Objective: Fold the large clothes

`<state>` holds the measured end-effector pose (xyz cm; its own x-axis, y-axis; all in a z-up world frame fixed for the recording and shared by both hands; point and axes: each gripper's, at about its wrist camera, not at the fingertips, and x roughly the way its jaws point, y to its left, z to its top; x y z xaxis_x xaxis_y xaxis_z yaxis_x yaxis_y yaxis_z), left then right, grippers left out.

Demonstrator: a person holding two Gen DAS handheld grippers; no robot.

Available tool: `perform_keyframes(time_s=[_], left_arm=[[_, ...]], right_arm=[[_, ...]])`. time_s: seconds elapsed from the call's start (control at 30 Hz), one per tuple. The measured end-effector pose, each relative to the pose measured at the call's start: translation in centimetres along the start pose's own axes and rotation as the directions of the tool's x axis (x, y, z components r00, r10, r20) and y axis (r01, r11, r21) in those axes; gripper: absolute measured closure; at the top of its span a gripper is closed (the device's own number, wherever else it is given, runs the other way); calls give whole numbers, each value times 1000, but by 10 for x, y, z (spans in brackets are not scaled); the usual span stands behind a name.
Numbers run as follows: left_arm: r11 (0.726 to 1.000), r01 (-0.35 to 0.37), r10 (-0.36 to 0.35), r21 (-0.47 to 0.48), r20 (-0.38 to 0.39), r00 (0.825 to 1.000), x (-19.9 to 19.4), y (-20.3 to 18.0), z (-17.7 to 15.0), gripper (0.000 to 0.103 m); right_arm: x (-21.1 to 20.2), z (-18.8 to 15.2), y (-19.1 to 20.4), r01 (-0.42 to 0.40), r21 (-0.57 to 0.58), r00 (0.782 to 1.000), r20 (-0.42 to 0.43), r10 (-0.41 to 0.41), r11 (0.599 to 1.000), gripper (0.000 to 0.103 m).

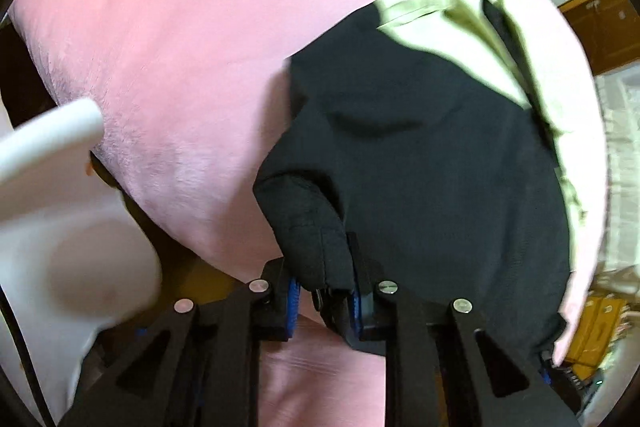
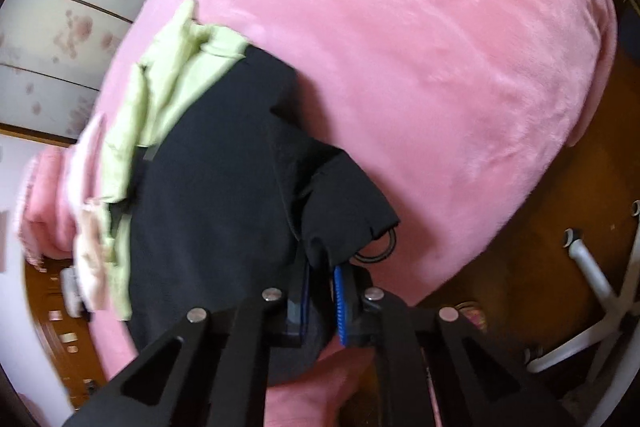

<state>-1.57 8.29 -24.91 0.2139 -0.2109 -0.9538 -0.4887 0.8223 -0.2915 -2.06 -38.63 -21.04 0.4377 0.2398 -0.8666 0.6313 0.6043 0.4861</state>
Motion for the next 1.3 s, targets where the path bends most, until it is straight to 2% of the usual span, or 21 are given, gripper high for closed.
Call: perform_keyframes(time_s=[0.17,0.27,0.3,0.37,0.43,0.53,0.6,0.8,0.97,1.1,1.23,1.3], left_arm=[[988,107,-107,-108,8,994,-58,-40,18,88],[983,149,-145,-104,40,989,-95,-63,38,88],[982,158,-153,-101,56,987,-107,-78,54,88],[978,179,-169,-106,94,981,-139,-81,63,88],[971,203,-186,-130,132,974,-165,-90,92,89],[948,280,-250,-154,184,950,-190,-104,135,89],[944,289,-260,-156,186,948,-196,-115,165,89],[964,249,-235,-92,143,961,-174,-162,262,89],[991,137,-137,9,81,987,-128,-204,323,89],[993,90,-94,76,56,994,-93,-233,355,89],[987,36,-40,158,21,999,-58,-254,376,89],[983,7,-10,185,11,1000,-51,-265,385,88]], right_arm=[[-31,13,41,-76,-45,997,-19,75,996,95],[-53,30,67,-138,-35,990,-31,137,990,95],[-58,38,77,-153,-31,988,-32,152,988,95],[-67,50,91,-183,-13,983,-36,182,983,96],[-74,70,110,-216,20,975,-56,217,976,96],[-83,102,134,-276,75,958,-58,280,958,96],[-88,127,154,-305,94,950,-40,310,948,96],[-84,183,225,-260,21,966,14,260,965,96],[-48,214,271,-161,-40,986,34,163,986,96],[-5,247,289,-96,-13,995,30,96,995,96],[35,275,303,-15,-53,1000,-11,15,998,96],[49,286,307,-7,-49,1000,-25,6,999,96]])
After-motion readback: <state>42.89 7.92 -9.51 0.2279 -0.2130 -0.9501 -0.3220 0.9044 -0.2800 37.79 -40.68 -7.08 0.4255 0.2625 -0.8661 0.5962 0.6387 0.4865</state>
